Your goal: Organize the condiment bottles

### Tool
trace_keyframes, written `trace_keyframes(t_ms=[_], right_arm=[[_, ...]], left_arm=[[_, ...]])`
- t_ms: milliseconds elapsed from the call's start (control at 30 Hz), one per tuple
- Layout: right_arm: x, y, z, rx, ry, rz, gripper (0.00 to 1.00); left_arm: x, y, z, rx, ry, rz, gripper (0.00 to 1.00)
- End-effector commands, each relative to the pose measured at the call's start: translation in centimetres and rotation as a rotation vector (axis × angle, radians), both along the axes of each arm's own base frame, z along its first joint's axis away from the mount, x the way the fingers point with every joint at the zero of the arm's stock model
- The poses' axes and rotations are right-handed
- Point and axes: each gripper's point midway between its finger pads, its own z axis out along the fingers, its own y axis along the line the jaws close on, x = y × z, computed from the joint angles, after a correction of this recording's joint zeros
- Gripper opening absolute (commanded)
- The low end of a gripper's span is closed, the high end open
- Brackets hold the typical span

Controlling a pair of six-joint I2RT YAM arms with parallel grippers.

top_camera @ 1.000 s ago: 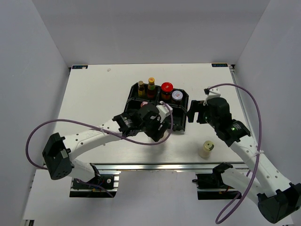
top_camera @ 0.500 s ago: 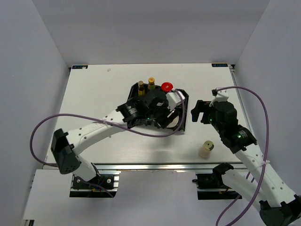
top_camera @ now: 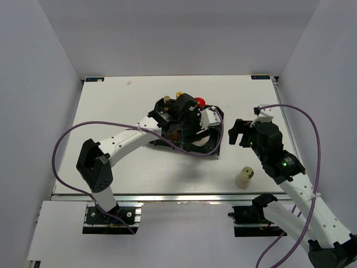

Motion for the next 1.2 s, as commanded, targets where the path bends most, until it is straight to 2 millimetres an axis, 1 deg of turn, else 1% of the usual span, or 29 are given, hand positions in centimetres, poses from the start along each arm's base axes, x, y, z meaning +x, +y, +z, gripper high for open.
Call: trace_keyframes(t_ms=[0,33,67,167,267,367,500,600,633,667,733,800,867,1167], right_arm=[[0.7,-0.1,1.4,0.026,-0.056,-0.025,0.89],[0.7,-0.1,1.3,0.024,-0.055,-0.024,0.89],[0.7,-0.1,1.3,0.025,-0.054,-0.022,0.89],[0.9,0.0,1.2,0.018,-0.051,-0.02,0.89],[0.9,0.0,1.2,0.014,-0.051,-0.02,0.89],[1.0,-0.2,1.1,0.011,-0.05,-0.034,0.89],[1.1,-0.2,1.1,0.012,-0.054,-0.035,0.89],[1.2,-0.5,0.8,0.0,-0.046,-0.047,0.89],[1.2,-0.5,0.9,0.001,-0.049,-0.049,0.89],[1.2,-0.5,0.9,-0.001,-0.049,-0.05,0.89],[1.3,-0.5,0.9,0.0,-0.051,-0.051,0.89],[1.3,-0.6,1.0,-0.003,-0.053,-0.055,0.89],[1.4,-0.7,1.0,-0.003,-0.055,-0.059,0.89],[1.4,-0.8,0.9,-0.01,-0.051,-0.067,0.89]], left_arm=[[-0.6,-2.1,3.2,-0.049,-0.08,-0.185,0.0],[-0.4,-2.2,3.2,-0.047,-0.074,-0.184,0.0],[-0.2,-2.4,3.7,-0.051,-0.077,-0.186,0.0],[-0.6,-2.3,3.5,-0.031,-0.07,-0.231,0.0],[0.2,-2.1,3.1,-0.018,-0.069,-0.231,0.0],[0.6,-1.8,2.5,-0.016,-0.026,-0.246,0.0],[1.7,-1.9,0.8,0.016,-0.015,-0.232,0.0],[2.2,-2.2,0.4,0.005,-0.008,-0.222,0.0],[2.5,-2.3,0.4,-0.002,-0.007,-0.209,0.0],[3.4,-2.7,0.9,-0.035,-0.021,-0.159,0.0],[4.4,-2.8,1.1,-0.049,-0.021,-0.116,0.0],[3.8,-2.8,0.9,-0.044,0.005,-0.154,0.0],[3.5,-2.8,0.7,-0.042,0.01,-0.175,0.0],[3.7,-2.8,-2.1,0.007,0.058,-0.168,0.0]])
